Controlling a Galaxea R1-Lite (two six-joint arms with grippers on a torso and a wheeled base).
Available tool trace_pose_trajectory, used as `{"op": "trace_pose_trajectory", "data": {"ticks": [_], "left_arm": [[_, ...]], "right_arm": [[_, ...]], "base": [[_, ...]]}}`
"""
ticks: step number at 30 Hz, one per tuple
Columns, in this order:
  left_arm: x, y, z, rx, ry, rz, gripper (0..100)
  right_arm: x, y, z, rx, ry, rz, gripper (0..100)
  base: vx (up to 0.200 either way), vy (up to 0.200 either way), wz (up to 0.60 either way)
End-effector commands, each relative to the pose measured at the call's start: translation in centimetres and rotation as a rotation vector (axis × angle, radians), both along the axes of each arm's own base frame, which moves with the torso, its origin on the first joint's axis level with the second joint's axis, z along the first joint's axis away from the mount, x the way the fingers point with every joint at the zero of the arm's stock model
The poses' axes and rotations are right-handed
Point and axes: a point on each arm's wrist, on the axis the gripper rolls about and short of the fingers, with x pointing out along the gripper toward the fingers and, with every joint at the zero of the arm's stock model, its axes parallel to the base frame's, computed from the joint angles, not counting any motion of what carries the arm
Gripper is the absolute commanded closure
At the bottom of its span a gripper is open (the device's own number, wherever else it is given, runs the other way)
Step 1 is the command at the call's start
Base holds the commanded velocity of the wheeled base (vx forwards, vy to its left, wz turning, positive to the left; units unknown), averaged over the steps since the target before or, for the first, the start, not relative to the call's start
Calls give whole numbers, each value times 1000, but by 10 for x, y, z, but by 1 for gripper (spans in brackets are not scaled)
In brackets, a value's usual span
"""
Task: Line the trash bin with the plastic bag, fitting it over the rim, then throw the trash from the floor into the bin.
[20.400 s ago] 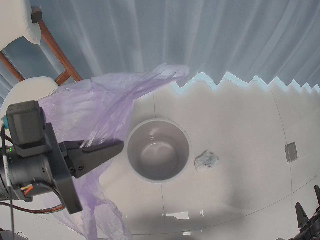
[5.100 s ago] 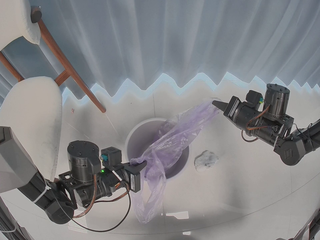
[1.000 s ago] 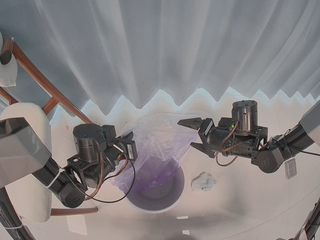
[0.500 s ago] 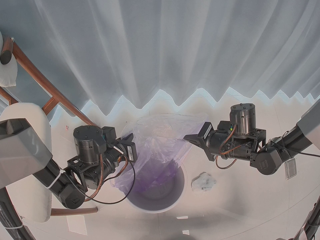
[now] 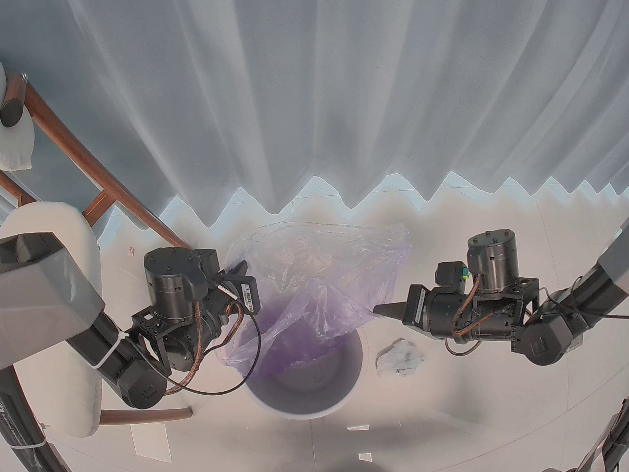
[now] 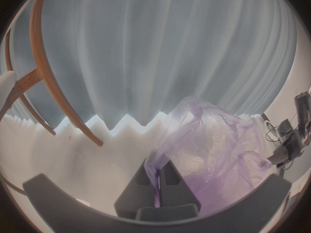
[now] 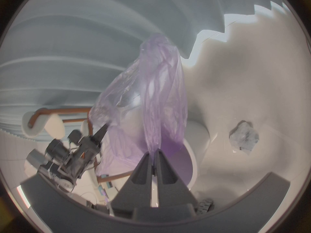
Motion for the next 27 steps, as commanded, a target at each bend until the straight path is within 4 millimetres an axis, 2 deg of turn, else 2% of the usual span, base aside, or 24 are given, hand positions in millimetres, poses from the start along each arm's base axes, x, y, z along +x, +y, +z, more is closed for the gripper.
{"op": "trace_pose_trajectory", "data": {"ticks": [1, 6, 10, 15, 18, 21, 22, 27], "left_arm": [[-1, 9, -3, 20, 15, 42, 100], [-6, 19, -13, 80, 44, 55, 100], [-11, 27, -20, 106, 79, 68, 100], [-24, 40, -32, 185, 136, 72, 100], [-25, 41, -35, 194, 149, 68, 100], [-20, 39, -34, 184, 134, 72, 100], [-10, 38, -32, 165, 99, 83, 100], [16, 35, -30, 127, 27, 118, 100]], "right_arm": [[-20, -15, 10, 3, -15, 30, 100], [-23, -29, -3, -78, -18, 39, 100], [-24, -36, -11, -142, 47, 51, 100], [-18, -57, -18, -211, 80, 39, 100], [-9, -67, -20, -232, 64, 22, 100], [-2, -67, -20, -228, 55, 10, 100], [4, -67, -18, -222, 43, 3, 100], [20, -65, -11, -190, 20, -26, 100]], "base": [[0, 0, 0], [0, 0, 0], [0, 0, 0], [0, 0, 0], [0, 0, 0], [0, 0, 0], [0, 0, 0], [0, 0, 0]]}}
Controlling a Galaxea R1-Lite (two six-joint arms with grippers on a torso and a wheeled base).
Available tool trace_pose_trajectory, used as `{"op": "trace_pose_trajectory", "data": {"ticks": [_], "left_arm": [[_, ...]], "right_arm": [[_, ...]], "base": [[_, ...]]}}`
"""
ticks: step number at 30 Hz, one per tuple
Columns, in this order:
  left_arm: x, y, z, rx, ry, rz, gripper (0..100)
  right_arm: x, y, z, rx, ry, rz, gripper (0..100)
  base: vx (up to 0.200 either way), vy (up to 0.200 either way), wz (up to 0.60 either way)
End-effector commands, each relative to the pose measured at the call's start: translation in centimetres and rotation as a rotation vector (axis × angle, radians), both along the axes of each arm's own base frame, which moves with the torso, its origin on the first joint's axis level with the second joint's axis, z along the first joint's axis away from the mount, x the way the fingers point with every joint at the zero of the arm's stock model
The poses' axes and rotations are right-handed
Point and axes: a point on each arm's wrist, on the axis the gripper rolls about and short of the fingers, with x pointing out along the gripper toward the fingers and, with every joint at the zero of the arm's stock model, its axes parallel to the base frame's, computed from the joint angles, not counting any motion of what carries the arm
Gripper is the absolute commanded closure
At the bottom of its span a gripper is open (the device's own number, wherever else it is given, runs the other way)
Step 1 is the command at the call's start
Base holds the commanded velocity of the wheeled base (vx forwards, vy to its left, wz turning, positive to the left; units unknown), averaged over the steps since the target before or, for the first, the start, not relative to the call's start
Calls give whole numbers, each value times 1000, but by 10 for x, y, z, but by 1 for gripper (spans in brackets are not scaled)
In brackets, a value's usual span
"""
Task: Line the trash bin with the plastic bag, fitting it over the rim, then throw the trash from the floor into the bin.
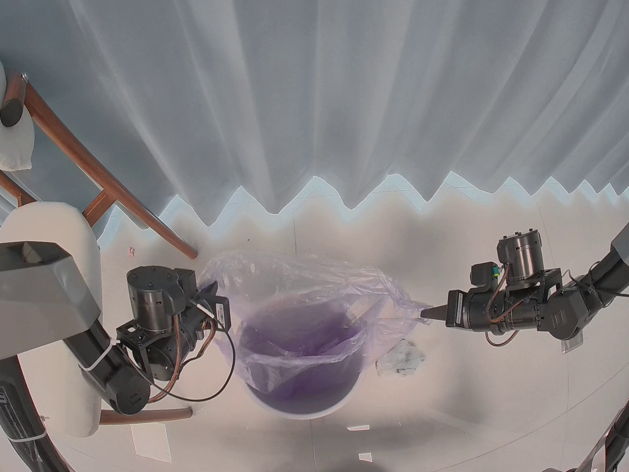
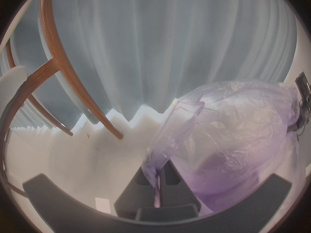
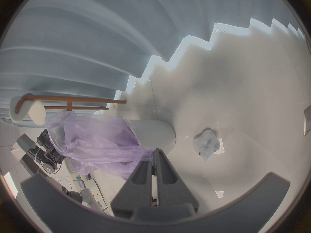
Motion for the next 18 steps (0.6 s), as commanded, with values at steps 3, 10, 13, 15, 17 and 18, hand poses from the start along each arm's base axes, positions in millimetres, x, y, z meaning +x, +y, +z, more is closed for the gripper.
{"op": "trace_pose_trajectory", "data": {"ticks": [3, 10, 13, 15, 17, 18], "left_arm": [[32, -1, -3, -26, -60, 43, 100], [43, -4, 0, -36, -93, 70, 100], [49, -6, -11, -18, -81, 113, 100], [48, -5, -16, -8, -62, 117, 100], [46, -4, -19, -3, -51, 117, 100], [44, -3, -20, 4, -41, 118, 100]], "right_arm": [[25, 2, 7, 49, -34, -43, 100], [43, 5, 3, 122, -116, -94, 100], [52, 7, -12, 102, -140, -136, 100], [56, 9, -22, 72, -137, -172, 100], [59, 9, -30, 52, -131, -196, 100], [60, 11, -33, 48, -125, -195, 100]], "base": [[0, 0, 0], [0, 0, 0], [0, 0, 0], [0, 0, 0], [0, 0, 0], [0, 0, 0]]}}
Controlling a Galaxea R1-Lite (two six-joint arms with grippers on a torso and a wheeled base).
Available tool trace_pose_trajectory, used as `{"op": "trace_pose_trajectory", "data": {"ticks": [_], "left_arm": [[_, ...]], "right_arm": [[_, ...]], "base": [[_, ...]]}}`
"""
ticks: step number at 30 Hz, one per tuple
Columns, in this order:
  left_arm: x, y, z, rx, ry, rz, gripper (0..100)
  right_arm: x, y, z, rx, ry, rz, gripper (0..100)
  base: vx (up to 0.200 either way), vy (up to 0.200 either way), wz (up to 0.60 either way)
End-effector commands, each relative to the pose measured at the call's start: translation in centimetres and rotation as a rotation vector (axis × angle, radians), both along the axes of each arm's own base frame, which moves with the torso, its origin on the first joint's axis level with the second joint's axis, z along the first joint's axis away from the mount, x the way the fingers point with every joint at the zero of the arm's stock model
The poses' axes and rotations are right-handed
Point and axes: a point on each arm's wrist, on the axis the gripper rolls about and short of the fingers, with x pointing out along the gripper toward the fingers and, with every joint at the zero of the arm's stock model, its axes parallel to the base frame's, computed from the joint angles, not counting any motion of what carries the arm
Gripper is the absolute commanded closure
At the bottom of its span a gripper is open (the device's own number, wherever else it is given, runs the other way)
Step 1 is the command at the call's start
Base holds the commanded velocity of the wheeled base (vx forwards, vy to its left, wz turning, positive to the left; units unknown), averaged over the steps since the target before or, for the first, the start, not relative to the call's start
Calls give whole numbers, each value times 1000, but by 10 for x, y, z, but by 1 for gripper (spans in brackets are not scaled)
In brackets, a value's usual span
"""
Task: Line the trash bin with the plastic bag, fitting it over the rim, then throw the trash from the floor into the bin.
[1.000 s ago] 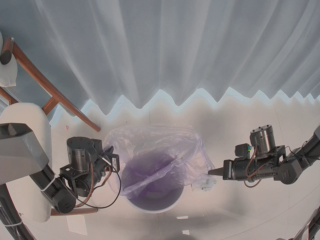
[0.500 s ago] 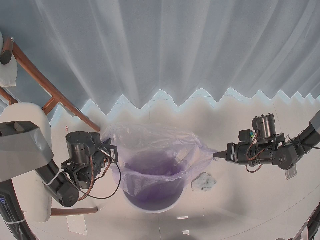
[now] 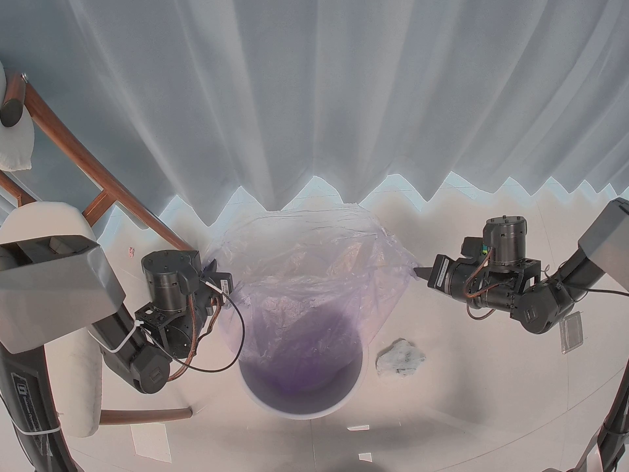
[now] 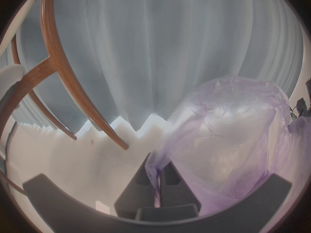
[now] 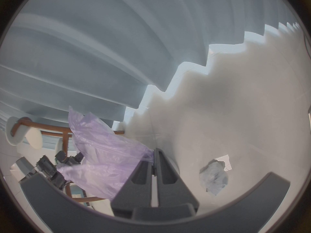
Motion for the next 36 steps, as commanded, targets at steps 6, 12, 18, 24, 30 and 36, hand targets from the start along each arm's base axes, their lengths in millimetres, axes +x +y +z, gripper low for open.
{"op": "trace_pose_trajectory", "data": {"ticks": [6, 12, 18, 24, 30, 36], "left_arm": [[-8, 6, -29, 52, 116, 15, 100], [-3, 12, -45, 66, 157, 33, 100], [4, 15, -51, 63, 155, 47, 100], [2, 11, -51, 63, 154, 36, 100], [-1, 8, -50, 56, 122, 29, 0], [-10, 7, -23, 78, -6, 8, 0]], "right_arm": [[14, 9, -53, -32, 111, -8, 100], [20, 10, -79, -35, 115, -9, 100], [20, 11, -89, -37, 133, -8, 100], [18, 11, -88, -36, 134, -9, 100], [11, 19, -87, -30, 99, 15, 100], [-9, 29, -66, 3, 11, 48, 0]], "base": [[0, 0, 0], [0, 0, 0], [0, 0, 0], [0, 0, 0], [0, 0, 0], [0, 0, 0]]}}
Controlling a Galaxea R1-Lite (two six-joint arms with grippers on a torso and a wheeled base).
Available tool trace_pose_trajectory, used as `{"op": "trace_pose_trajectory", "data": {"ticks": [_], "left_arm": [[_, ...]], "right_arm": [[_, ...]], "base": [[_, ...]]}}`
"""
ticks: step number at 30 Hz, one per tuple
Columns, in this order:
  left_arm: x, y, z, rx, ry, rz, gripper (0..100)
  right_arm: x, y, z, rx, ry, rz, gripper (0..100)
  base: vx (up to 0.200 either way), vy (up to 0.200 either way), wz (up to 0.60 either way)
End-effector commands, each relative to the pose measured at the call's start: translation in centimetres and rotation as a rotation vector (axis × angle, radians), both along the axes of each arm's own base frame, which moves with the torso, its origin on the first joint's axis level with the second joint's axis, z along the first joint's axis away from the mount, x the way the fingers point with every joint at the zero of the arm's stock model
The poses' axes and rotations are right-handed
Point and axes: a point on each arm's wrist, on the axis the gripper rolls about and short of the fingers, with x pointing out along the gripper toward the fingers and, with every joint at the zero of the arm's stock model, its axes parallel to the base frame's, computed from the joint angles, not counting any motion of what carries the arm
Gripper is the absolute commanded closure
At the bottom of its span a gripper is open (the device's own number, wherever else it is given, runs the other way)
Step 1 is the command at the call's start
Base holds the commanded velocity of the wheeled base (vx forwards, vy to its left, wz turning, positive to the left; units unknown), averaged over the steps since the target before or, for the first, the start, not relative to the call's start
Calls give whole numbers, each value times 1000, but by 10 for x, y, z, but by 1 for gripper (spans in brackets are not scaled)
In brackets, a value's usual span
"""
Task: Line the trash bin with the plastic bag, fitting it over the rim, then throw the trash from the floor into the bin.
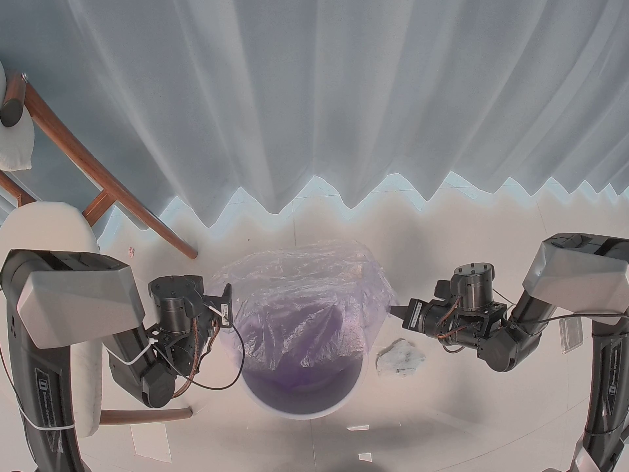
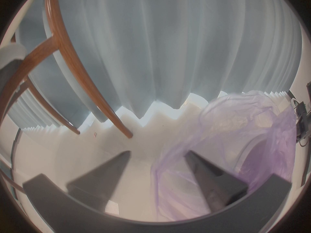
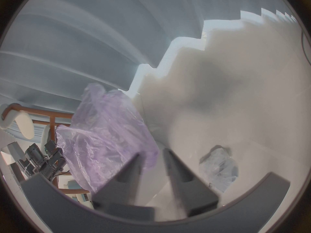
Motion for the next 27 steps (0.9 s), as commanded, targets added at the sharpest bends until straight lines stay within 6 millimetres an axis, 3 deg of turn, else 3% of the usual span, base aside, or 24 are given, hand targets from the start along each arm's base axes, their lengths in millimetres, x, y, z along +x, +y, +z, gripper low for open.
{"op": "trace_pose_trajectory", "data": {"ticks": [1, 10, 15, 21, 27], "left_arm": [[-10, 0, 22, 5, -75, -18, 0], [-45, -6, 79, -50, -201, -89, 0], [-70, -13, 102, -81, -241, -189, 0], [-92, -6, 101, -115, -162, -395, 0], [-88, 3, 97, -226, -75, -600, 0]], "right_arm": [[-19, 7, 20, 34, -42, 24, 0], [-64, 23, 66, 167, -50, 182, 0], [-73, 21, 88, 186, -108, 193, 0], [-89, 22, 118, 206, -138, 215, 0], [-113, 26, 154, 227, -189, 263, 0]], "base": [[0, 0, 0], [0, 0, 0], [0, 0, 0], [0, 0, 0], [0, 0, 0]]}}
